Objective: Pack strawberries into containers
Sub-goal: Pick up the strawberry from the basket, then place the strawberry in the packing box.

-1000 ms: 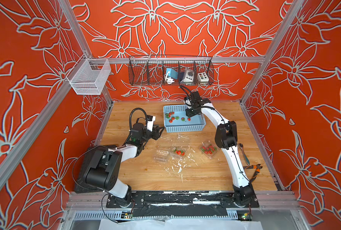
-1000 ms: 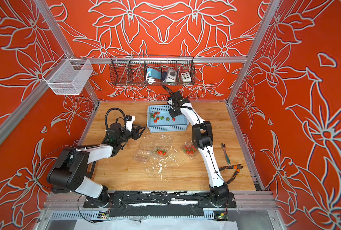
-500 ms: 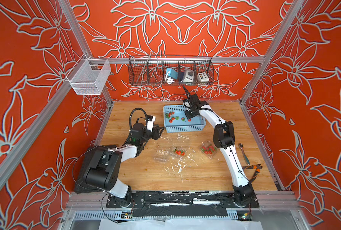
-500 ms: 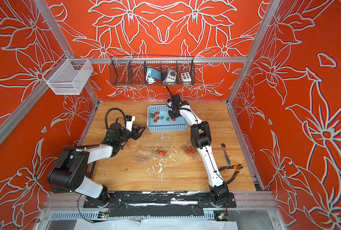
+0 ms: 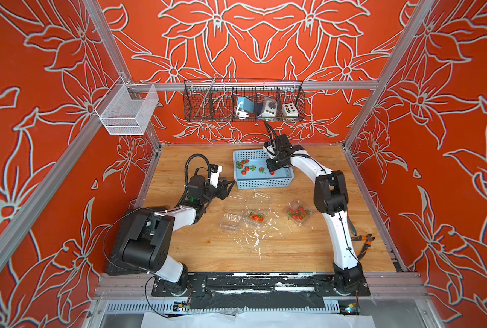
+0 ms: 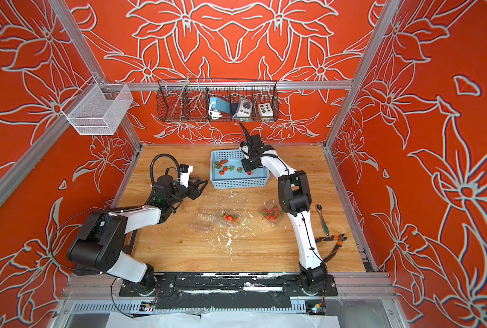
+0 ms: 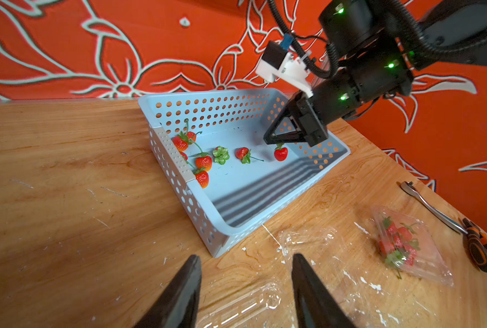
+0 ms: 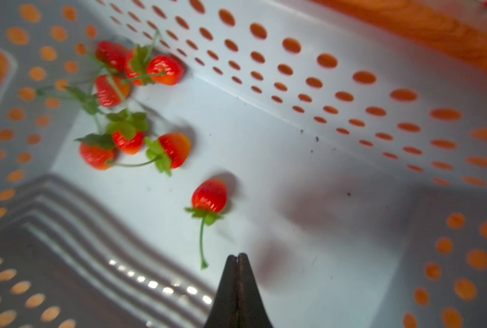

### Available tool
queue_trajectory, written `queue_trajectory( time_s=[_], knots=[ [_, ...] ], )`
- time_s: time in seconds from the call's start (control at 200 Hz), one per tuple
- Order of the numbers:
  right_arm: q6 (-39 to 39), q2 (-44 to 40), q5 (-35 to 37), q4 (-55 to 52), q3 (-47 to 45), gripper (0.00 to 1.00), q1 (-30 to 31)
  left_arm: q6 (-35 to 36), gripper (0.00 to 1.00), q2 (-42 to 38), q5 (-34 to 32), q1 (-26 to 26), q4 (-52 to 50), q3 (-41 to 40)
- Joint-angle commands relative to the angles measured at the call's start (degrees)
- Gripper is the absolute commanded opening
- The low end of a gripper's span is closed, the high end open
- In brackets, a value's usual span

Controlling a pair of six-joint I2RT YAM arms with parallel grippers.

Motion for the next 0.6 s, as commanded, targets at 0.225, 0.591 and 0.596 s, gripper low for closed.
queue_trajectory(
  time_s=[0.225, 0.591, 0.596],
  knots=[
    [1.82, -19.38, -5.38, 10.57, -19.04, 0.0, 1.91, 0.14, 0.51, -0.58, 0.44, 0.0, 0.76, -0.27],
    [3.09, -37.38, -4.78, 15.87, -43.68, 0.0, 14.04, -0.4, 0.51, -0.25, 0.88, 0.05, 1.51, -0.53],
    [3.13, -37.45, -4.79, 15.92, -43.86, 0.0, 14.23, -0.44, 0.51, -0.31, 0.87, 0.02, 1.53, -0.53]
  ],
)
